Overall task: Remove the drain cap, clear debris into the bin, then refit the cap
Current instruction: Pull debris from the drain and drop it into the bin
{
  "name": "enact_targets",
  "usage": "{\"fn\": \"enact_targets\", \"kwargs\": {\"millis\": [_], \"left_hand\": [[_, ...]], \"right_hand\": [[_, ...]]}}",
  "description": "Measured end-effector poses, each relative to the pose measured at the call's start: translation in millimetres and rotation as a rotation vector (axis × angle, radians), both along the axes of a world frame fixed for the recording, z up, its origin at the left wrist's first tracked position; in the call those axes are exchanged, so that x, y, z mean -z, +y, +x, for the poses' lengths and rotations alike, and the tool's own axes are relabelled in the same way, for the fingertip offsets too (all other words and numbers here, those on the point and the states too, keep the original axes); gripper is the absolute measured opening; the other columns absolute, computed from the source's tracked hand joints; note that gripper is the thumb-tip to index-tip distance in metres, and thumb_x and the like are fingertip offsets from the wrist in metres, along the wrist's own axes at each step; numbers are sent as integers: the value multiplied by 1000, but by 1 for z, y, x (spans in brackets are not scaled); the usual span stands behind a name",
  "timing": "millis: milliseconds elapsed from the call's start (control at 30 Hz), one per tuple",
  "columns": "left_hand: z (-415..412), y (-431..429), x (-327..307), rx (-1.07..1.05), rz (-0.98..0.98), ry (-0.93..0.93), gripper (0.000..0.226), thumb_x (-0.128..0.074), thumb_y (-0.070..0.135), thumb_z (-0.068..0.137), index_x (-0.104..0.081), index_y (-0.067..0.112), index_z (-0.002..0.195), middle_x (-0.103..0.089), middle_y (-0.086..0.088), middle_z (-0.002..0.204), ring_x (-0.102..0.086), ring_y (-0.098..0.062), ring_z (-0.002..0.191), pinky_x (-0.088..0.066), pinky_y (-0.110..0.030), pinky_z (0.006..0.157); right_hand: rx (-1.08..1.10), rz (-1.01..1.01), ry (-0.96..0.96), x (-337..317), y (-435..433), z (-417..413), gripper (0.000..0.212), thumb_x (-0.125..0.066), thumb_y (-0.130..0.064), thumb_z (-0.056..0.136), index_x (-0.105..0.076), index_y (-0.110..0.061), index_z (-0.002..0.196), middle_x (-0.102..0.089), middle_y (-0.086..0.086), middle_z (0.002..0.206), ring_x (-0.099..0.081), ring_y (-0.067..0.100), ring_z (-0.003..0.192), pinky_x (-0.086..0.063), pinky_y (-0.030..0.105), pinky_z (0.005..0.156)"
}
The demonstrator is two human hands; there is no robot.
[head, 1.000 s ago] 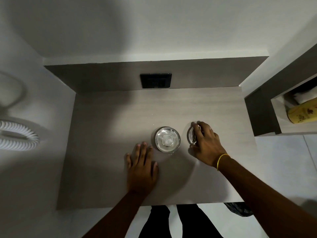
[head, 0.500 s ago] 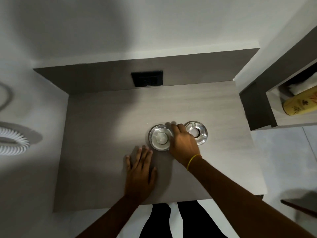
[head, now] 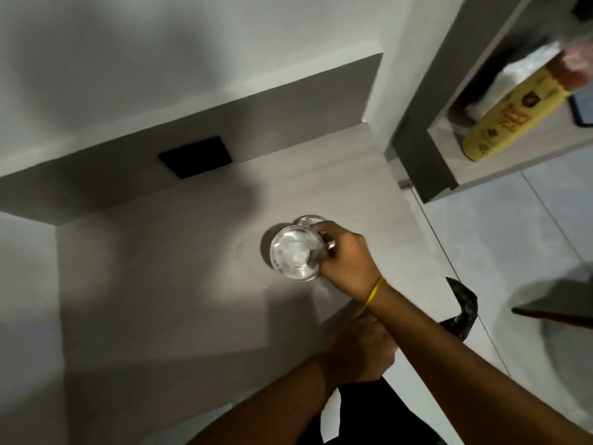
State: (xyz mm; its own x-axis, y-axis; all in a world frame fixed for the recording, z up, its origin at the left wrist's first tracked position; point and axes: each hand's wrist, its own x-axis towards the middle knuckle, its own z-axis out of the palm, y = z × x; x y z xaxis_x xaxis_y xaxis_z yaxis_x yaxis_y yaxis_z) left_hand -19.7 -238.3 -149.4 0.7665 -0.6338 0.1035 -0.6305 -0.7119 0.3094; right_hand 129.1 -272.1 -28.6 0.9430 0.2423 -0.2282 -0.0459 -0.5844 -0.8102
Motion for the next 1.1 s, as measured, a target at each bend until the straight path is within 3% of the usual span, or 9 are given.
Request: {"fn": "enact_targets", "kwargs": {"millis": [100, 200, 300, 500, 633, 700, 833, 967, 1100], "left_hand": [[31, -18, -4, 28, -39, 18, 37, -61, 29, 97, -61, 19, 133, -63, -12, 135, -56, -34, 129, -36, -53, 120], [44, -14, -9, 120, 98, 82, 65, -58, 41, 96, -42, 21, 156, -42, -5, 163, -36, -28, 153, -21, -53, 129], [42, -14, -5, 144, 154, 117, 73, -51, 48, 101, -32, 22, 166, -22, 0, 180, -14, -22, 167, -12, -56, 133], [42, -15, -7, 159, 214, 97, 71, -54, 45, 102, -35, 22, 167, -20, 1, 181, -15, -22, 168, -25, -59, 128], [41, -15, -4, 159, 240, 102, 73, -58, 43, 98, -37, 23, 166, -23, 3, 180, -17, -20, 167, -26, -62, 127], [41, -13, -1, 160, 242, 90, 77, -59, 43, 98, -33, 23, 167, -22, 2, 180, -19, -21, 167, -24, -62, 128], [39, -11, 3, 155, 206, 35, 79, -59, 43, 99, -30, 22, 169, -21, 2, 181, -21, -25, 167, -15, -56, 133], [39, -16, 2, 145, 172, -8, 78, -62, 43, 95, -37, 20, 165, -31, 0, 178, -26, -24, 165, -15, -52, 134], [41, -21, -1, 130, 177, -23, 76, -64, 43, 88, -44, 19, 158, -45, -4, 169, -26, -21, 164, -24, -56, 127]], "right_hand": [[172, 118, 31, -8, -79, -17, 46, -72, -4, 78, -70, -24, 119, -76, -13, 104, -72, 7, 93, -60, 28, 86], [362, 126, 46, -7, -158, -39, 48, -74, 2, 82, -69, -26, 121, -77, -6, 105, -75, 14, 94, -65, 42, 82], [608, 30, -22, 7, -242, -68, 52, -75, 4, 76, -70, -29, 116, -78, -2, 93, -76, 17, 85, -65, 49, 79], [889, -245, -53, 76, -353, -120, 44, -73, -4, 82, -61, -30, 116, -69, 1, 80, -74, 25, 67, -62, 48, 73], [728, -466, 29, 148, -384, -130, 74, -77, -13, 78, -43, -35, 141, -63, 8, 98, -67, 40, 80, -55, 43, 75], [561, -591, 41, 189, -389, -127, 88, -83, -22, 80, -33, -39, 150, -57, 11, 105, -68, 44, 74, -57, 43, 67], [105, -836, -15, 262, -397, -112, 115, -79, -9, 75, -11, -45, 160, -52, 14, 115, -69, 41, 78, -59, 41, 58], [-180, -937, -36, 313, -405, -95, 112, -60, -3, 89, 10, -55, 158, -39, 9, 114, -63, 34, 85, -57, 40, 60], [-334, -1098, 41, 347, -409, -78, 73, -45, -8, 101, -18, -25, 166, -41, 16, 142, -64, 38, 105, -60, 44, 76]]}}
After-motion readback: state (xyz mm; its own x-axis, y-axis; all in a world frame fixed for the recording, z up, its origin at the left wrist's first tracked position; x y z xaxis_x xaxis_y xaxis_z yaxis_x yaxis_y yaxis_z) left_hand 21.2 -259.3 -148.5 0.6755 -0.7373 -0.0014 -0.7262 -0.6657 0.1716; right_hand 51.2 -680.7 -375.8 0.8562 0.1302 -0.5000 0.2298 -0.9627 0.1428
